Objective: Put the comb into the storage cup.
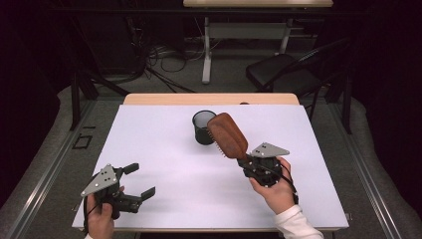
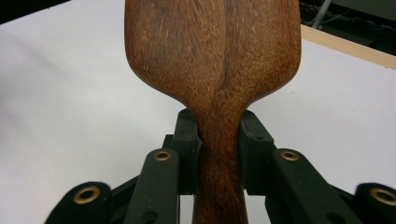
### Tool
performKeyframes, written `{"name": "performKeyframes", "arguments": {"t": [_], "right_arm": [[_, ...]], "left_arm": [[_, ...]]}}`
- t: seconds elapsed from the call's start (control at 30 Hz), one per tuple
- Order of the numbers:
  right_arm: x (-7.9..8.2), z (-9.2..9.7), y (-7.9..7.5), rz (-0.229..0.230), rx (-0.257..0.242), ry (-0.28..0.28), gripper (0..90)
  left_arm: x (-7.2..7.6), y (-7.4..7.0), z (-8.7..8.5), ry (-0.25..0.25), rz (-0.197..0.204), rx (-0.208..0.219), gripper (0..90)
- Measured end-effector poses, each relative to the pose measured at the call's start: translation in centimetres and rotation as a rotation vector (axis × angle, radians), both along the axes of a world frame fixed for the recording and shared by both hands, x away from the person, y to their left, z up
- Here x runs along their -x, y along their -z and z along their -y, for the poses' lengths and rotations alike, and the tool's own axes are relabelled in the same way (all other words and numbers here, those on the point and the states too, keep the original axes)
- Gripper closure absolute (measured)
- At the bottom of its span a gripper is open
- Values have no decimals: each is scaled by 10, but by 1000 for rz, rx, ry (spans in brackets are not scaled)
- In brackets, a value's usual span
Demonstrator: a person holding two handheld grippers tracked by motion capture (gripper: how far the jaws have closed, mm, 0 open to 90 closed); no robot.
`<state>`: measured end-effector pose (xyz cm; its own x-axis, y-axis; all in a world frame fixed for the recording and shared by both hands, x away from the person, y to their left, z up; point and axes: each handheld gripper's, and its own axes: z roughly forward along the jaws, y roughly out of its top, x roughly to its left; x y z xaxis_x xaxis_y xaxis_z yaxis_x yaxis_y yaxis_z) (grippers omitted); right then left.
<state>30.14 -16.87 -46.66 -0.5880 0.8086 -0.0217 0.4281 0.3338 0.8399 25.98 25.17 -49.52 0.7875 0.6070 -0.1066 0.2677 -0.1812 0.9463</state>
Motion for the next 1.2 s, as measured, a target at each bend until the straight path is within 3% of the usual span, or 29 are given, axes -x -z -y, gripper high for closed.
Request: {"name": "performKeyframes", "arguments": {"t": [0.47,0.63,0.83,1.2], "right_arm": [[3,-16,2,33,-56,-22,723],[4,-18,5,39,-52,-28,723],[7,-21,9,61,-49,-43,723],[9,-26,17,66,-46,-57,723]], "left_arm": [[-6,4,5,-18,-47,26,3],[-9,7,8,-33,-70,25,3],[-14,10,8,-48,-128,79,3],[-17,11,4,-72,-142,83,3]]}}
